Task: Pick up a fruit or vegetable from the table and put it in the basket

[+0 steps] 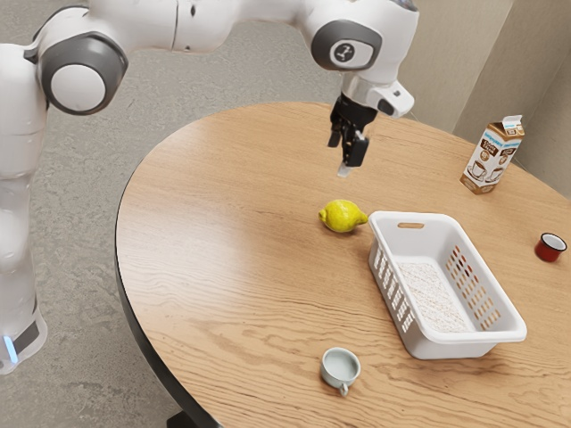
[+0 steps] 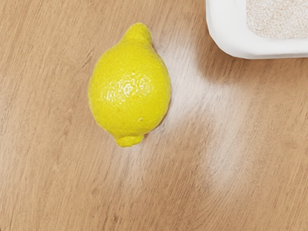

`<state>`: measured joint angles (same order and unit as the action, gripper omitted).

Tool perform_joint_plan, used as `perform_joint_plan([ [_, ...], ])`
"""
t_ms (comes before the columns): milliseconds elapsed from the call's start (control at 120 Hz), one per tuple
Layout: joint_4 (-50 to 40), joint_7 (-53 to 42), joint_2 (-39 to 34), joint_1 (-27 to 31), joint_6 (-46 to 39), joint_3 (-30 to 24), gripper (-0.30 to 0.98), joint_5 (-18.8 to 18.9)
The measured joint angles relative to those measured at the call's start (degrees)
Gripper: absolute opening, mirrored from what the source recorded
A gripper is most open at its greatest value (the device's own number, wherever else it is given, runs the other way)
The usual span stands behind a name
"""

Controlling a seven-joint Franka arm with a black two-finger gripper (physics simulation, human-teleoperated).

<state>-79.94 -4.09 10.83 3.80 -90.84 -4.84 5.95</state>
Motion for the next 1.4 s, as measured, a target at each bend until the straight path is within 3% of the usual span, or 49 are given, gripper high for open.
perform_joint_plan([
  [367,-1.37,-3.56,-0.19,-0.81,-3.60,1.34,0.69,0.19],
  [533,-6.73,-4.78,-1.59,-0.47,-5.56,2.24,0.69,-0.16],
  [950,-8.49,-11.94,3.08,-0.11,-13.21,2.29,0.69,-0.36],
  [1150,-1.79,-14.17,9.06,0.46,-16.69,1.91,0.69,-2.15],
  [1400,5.30,-15.76,16.86,1.89,-14.94,1.77,0.69,-2.92],
])
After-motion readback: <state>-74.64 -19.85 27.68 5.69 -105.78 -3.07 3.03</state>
